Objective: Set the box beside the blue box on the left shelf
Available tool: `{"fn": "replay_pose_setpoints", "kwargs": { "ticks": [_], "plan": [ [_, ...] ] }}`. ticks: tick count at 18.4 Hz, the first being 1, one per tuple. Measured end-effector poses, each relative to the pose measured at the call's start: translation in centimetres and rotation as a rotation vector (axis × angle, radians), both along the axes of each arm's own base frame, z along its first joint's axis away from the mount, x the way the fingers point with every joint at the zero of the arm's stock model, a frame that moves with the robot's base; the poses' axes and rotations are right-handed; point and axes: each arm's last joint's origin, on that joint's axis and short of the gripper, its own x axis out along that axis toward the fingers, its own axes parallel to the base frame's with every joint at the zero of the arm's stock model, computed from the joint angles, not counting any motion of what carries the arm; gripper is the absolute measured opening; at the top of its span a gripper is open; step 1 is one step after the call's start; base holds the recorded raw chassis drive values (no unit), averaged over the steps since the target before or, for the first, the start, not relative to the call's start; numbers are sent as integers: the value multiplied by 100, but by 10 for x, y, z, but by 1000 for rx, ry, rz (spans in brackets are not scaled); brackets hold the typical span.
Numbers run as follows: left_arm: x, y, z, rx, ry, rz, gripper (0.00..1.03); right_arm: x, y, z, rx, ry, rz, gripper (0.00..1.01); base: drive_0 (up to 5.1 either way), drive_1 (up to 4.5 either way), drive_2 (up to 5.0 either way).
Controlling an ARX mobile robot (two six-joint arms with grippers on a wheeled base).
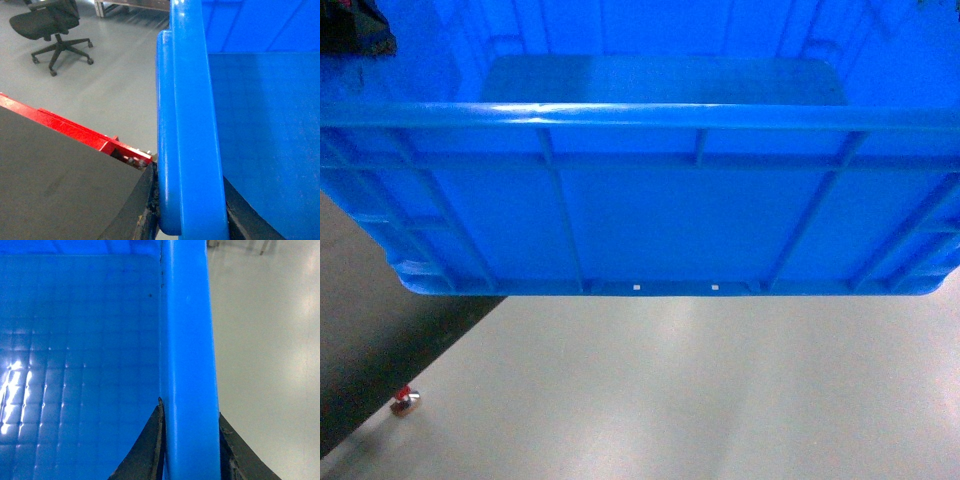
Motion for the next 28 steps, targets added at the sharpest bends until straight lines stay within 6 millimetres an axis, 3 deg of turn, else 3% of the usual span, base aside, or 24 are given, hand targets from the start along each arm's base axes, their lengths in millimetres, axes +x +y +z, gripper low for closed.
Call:
{"fn": "replay_pose_setpoints", "kwargs": {
  "ticks": [25, 28],
  "plan": [
    [0, 0, 0, 0, 0, -1, 21, 0, 0, 0, 0, 0, 0, 18, -157, -157, -157],
    [-1, 0, 0, 0, 2, -1, 21, -1, 0, 1, -1, 1, -2, 18, -89, 345, -522]
  ]
}}
